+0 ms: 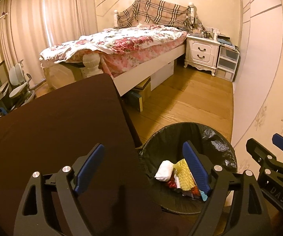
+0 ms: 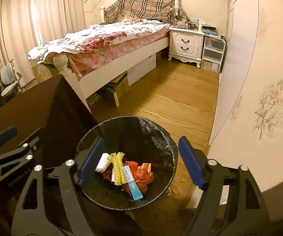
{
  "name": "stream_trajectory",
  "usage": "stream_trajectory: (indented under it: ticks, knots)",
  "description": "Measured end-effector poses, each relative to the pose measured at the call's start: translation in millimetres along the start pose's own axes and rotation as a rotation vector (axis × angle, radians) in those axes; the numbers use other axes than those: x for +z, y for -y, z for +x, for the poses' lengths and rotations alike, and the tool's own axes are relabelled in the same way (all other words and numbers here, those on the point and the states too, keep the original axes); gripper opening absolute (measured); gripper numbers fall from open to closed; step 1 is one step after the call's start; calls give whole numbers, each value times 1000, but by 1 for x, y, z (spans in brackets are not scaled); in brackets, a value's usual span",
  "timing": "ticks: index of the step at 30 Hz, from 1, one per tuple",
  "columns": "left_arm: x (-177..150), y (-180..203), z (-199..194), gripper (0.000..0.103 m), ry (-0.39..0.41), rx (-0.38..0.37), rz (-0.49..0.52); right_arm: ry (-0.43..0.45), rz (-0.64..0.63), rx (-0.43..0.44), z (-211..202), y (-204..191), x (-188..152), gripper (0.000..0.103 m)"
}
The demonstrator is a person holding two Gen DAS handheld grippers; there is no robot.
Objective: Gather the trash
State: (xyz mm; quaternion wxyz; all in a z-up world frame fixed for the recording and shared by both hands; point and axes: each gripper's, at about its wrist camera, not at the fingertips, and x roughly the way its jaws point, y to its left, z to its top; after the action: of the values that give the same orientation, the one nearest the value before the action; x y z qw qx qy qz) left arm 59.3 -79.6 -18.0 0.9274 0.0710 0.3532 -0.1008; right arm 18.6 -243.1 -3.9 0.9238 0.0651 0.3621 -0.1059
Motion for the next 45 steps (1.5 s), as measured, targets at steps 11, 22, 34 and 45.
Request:
stream_trajectory:
  ticks: [11, 22, 34, 45]
  knots:
    - [-7, -15, -18, 85, 15, 25, -27, 8, -4, -5, -13, -6, -5, 91]
    - [-10, -34, -48, 87, 56, 34, -73, 37, -25, 11, -41, -24, -8, 93]
    - [-22, -54, -80, 87, 94, 61, -103, 88, -49, 30, -76, -42, -15, 93]
    - [-31, -60, -96, 87, 120, 75, -107, 109, -62, 39, -93, -50, -25, 93]
